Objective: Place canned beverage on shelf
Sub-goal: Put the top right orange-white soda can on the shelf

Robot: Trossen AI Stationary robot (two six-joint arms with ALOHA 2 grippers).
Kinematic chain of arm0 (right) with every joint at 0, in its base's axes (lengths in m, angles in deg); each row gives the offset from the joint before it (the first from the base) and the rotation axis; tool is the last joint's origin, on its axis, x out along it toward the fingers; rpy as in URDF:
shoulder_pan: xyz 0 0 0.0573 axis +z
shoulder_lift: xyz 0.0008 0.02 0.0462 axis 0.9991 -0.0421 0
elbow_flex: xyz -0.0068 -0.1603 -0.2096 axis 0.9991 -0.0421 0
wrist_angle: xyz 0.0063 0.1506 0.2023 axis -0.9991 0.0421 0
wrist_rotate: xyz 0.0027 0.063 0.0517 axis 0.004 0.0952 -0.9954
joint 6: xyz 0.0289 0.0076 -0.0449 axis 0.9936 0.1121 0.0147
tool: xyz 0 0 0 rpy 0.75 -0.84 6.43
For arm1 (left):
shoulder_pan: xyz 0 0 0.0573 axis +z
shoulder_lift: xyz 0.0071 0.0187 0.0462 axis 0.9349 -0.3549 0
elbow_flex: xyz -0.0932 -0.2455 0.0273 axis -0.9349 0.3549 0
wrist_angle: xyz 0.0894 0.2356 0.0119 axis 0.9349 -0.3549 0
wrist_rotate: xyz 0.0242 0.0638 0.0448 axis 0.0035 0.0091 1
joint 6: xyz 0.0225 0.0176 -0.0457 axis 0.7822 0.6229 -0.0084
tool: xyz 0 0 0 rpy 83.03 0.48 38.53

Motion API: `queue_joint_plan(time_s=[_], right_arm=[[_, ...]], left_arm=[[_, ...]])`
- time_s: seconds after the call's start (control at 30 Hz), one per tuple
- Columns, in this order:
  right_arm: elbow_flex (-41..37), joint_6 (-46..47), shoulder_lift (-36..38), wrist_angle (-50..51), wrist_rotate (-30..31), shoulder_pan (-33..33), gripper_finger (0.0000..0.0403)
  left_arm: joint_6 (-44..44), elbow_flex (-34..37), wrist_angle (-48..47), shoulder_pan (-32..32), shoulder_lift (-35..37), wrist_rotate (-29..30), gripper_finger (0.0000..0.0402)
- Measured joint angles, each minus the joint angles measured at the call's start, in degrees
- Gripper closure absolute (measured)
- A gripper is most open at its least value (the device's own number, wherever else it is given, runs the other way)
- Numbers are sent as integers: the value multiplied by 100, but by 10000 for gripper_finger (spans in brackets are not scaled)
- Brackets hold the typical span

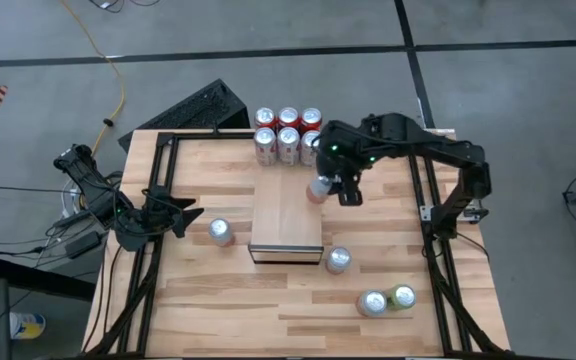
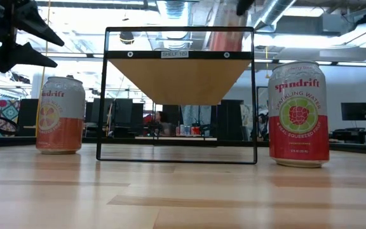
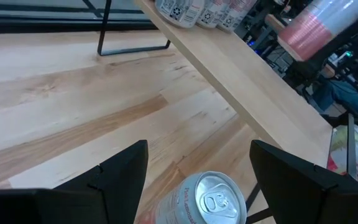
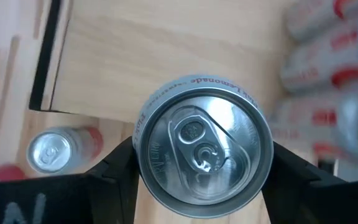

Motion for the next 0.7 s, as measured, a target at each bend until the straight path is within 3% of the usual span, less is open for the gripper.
queue_joint_plan(time_s=[0.4, 0.7], right_arm=[[311, -1359, -729, 185, -298, 218, 164], [311, -1431, -798, 86, -285, 216, 148]], left_arm=[[8, 0, 0, 0, 0, 2, 132], [8, 0, 0, 0, 0, 28, 132]])
